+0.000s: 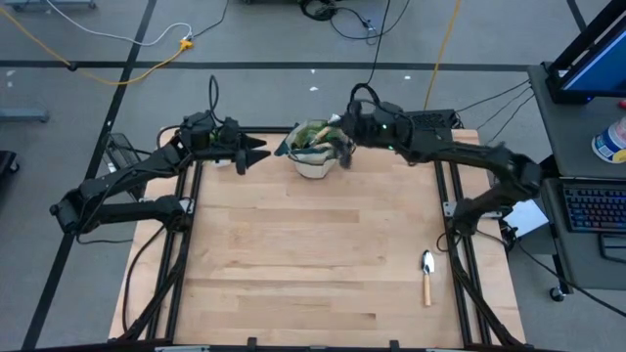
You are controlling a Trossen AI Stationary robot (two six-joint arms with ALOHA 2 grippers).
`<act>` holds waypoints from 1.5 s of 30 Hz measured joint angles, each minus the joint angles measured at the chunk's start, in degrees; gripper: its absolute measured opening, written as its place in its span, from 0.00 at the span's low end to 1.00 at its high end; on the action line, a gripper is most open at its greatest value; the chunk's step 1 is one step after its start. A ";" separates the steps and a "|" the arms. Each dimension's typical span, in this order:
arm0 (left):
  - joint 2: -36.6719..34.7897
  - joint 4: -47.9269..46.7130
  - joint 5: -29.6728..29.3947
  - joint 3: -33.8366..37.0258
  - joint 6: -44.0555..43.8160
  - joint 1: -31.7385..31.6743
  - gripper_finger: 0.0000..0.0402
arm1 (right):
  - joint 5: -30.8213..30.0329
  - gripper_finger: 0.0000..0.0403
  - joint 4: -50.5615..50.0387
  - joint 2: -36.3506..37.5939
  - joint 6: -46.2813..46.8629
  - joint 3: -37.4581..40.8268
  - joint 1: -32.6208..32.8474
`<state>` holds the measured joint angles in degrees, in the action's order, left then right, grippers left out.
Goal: Pick & Place Garden tools in Gardening bag
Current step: Put the brown trowel into the green gardening bag
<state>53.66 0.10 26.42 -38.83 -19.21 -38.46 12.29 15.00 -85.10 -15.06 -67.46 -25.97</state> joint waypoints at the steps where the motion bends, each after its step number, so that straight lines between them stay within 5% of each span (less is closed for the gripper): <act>1: -0.01 0.00 -0.03 0.00 0.13 0.06 0.70 | -0.08 0.41 -4.55 1.86 -1.57 0.00 0.80; 6: 0.01 -0.90 -0.01 -0.02 0.05 0.46 0.70 | -1.49 0.41 -23.17 9.72 -3.88 0.00 4.82; 14: 0.01 -2.08 -0.01 -0.02 -4.48 0.50 0.70 | -16.48 0.41 -46.02 18.94 -1.30 0.00 14.59; 26: 0.01 -5.65 2.06 -0.02 5.38 1.43 0.70 | -18.06 0.40 -74.76 21.68 26.77 0.00 29.75; 36: 0.01 -7.90 2.00 -0.02 10.56 1.49 0.70 | -5.94 0.40 -85.52 21.52 39.58 2.49 39.15; 45: 0.01 -9.51 2.07 -0.02 12.43 1.49 0.70 | 7.95 0.40 -87.25 21.51 24.62 13.14 48.65</act>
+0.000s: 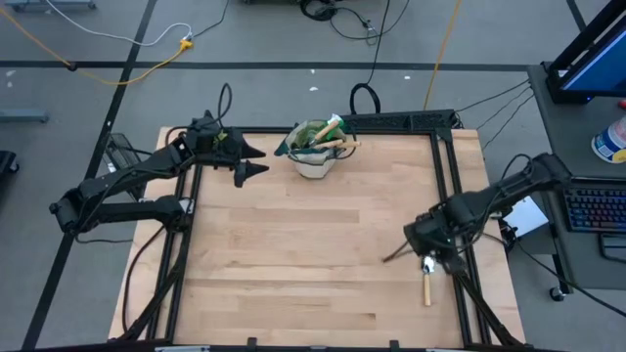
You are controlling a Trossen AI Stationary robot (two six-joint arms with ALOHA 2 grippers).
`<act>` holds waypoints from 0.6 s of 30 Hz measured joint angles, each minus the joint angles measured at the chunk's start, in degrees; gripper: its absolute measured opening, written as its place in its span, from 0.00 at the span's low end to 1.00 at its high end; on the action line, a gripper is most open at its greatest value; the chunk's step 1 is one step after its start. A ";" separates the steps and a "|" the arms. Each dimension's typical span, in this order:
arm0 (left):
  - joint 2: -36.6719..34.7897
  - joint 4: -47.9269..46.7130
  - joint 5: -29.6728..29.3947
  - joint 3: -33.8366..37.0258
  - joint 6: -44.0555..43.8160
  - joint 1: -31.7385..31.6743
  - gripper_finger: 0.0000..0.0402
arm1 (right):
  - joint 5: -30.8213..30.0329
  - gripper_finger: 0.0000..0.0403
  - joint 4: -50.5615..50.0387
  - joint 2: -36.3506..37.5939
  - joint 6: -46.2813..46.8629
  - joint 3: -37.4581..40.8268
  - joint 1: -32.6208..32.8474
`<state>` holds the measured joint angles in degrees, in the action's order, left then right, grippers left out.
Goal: Pick & Place Garden tools in Gardening bag
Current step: Put the brown trowel into the green gardening bag
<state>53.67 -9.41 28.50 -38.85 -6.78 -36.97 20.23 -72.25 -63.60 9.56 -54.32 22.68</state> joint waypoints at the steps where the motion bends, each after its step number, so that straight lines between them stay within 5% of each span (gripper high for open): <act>1: 0.00 -0.35 0.00 0.00 0.15 0.00 0.70 | 1.04 0.40 0.69 0.00 -1.55 1.25 1.00; 8: 0.00 -1.13 0.03 0.00 0.19 0.00 0.70 | 0.78 0.38 10.94 -0.02 -12.39 6.82 8.00; 18: 0.00 -1.06 -0.01 0.00 0.15 0.00 0.70 | -2.26 0.38 20.92 -4.11 -15.18 8.69 16.75</act>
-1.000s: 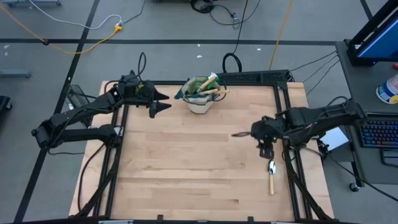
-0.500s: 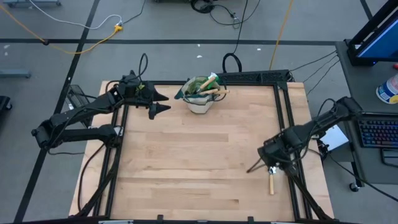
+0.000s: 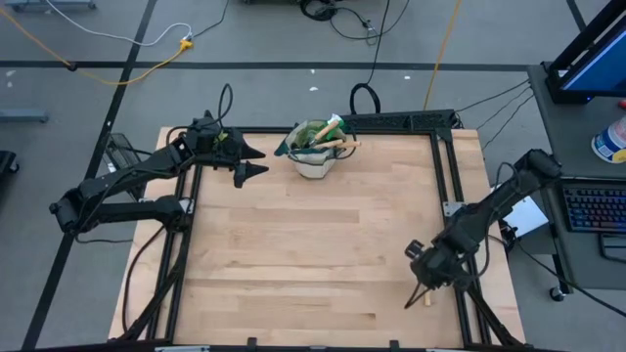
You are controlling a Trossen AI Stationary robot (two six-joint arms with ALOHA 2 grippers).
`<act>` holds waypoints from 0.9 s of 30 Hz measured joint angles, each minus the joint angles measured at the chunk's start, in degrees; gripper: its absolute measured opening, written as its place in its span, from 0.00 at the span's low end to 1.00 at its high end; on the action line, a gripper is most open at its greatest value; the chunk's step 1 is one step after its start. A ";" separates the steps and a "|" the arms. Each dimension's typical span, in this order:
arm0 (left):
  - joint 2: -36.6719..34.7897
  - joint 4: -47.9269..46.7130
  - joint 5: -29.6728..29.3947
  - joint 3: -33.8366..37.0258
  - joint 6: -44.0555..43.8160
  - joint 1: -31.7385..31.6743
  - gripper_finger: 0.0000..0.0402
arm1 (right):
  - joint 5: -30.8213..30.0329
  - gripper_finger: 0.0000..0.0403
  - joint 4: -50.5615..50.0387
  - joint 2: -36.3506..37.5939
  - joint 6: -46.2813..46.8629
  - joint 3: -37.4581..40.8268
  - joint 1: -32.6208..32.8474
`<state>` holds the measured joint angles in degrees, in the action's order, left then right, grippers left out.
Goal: Pick & Place Garden tools in Gardening bag
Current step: Put the brown trowel into the green gardening bag
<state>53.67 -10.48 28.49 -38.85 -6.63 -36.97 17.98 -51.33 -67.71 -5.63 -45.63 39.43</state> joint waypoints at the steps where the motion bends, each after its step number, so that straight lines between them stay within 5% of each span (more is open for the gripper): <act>1: 0.00 0.02 0.00 0.00 0.00 0.00 0.70 | -0.02 0.38 0.00 -1.11 -0.02 0.00 0.73; 7: 0.00 0.93 -0.02 0.00 0.00 0.00 0.70 | -1.23 0.38 -0.12 -7.57 0.09 0.00 4.69; 14: 0.00 1.77 -0.04 0.00 0.35 0.00 0.70 | -12.10 0.38 0.58 -12.39 2.89 0.00 6.04; 27: 0.00 1.72 -0.02 0.00 0.39 0.00 0.70 | -11.85 0.38 2.69 -13.09 -2.49 -0.87 10.10</act>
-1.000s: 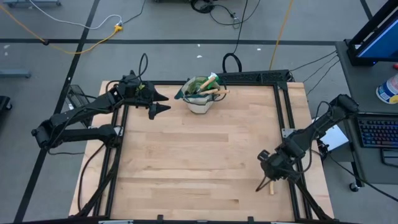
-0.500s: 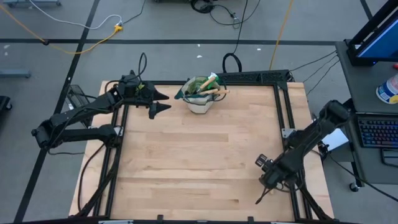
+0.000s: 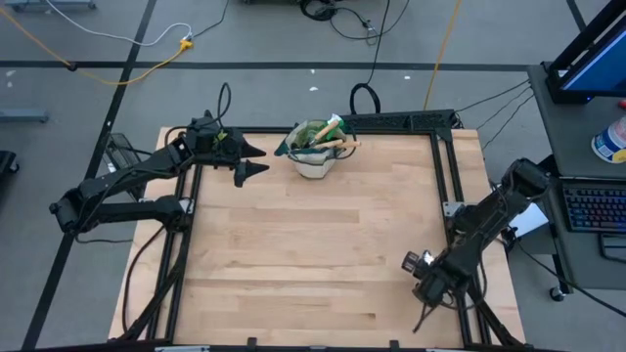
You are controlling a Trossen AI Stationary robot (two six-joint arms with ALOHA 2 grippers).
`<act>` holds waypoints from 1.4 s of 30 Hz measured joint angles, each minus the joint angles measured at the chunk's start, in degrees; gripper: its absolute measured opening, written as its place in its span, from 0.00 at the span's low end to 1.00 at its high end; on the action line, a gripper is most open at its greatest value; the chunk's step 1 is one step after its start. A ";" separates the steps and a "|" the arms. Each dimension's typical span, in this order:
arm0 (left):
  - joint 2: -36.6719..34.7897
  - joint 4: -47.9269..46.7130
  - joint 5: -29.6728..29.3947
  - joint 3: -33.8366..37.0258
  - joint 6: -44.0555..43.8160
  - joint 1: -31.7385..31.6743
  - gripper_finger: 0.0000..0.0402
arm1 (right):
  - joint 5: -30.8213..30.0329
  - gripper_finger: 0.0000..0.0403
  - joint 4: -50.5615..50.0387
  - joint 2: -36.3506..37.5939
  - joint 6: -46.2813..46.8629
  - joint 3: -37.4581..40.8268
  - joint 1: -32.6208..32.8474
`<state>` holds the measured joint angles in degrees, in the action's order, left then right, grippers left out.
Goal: Pick & Place Garden tools in Gardening bag
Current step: Put the brown trowel into the green gardening bag
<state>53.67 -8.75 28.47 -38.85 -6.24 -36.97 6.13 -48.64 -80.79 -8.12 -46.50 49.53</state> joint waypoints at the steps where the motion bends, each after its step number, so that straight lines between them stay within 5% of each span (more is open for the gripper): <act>1: 0.00 0.00 0.00 0.00 0.01 0.00 0.70 | 0.02 0.38 1.24 -0.02 -1.86 0.00 0.54; 24: 0.00 -0.08 0.00 0.00 1.43 0.00 0.70 | 0.00 0.38 10.96 0.17 -4.98 3.83 1.93; 42: 0.00 -0.09 -0.02 0.00 2.07 0.00 0.70 | -0.66 0.38 7.49 -0.11 -6.16 1.69 1.96</act>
<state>53.67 -8.84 28.45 -38.85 -4.17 -36.97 5.47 -41.16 -80.90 -14.28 -44.81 51.48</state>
